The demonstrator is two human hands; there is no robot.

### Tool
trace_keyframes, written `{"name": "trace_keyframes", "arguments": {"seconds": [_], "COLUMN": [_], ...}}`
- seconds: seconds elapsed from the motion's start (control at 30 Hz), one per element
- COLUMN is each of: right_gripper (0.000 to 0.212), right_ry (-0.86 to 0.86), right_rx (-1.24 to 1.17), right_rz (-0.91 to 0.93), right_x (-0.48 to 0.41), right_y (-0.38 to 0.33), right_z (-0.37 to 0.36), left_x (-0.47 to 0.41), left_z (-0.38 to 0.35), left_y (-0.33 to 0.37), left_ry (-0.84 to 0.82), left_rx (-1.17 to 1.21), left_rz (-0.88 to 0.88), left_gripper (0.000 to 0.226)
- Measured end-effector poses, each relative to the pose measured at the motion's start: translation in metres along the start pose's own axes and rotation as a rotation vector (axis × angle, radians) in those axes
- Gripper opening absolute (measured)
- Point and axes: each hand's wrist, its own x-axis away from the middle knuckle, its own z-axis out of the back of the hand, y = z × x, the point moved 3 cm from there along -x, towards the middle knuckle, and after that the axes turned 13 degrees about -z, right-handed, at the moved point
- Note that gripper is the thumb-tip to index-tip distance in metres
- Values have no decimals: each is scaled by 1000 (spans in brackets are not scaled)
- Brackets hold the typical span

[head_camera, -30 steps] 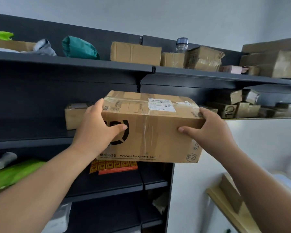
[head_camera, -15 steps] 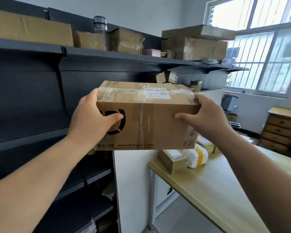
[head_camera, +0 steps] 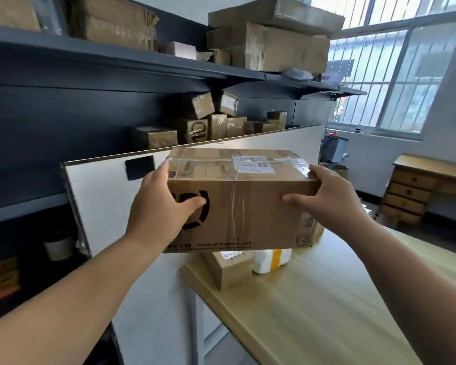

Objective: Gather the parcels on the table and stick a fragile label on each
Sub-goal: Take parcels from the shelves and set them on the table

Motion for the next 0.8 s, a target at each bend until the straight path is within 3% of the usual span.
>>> {"name": "trace_keyframes", "arguments": {"seconds": [0.37,0.53,0.63,0.8], "right_gripper": [93,83,87,72], "right_ry": [-145,-182,-228,-286], "right_rx": [29,64,81,155], "right_rz": [-152,-162,-194,-205], "right_x": [-185,-237,-266,-313], "right_y": [165,215,241,273], "right_z": [-50,-80,-100,-134], "left_x": [-74,-92,-100,-107], "left_z": [-237,-310,-348,-398], "left_y": [0,-15,-25,-43], "left_ry": [-147,-193,-215,-253], "left_rx": [-14,-23,-38,-53], "left_rz": [165,204,199,203], "left_gripper": [85,84,81,75]}}
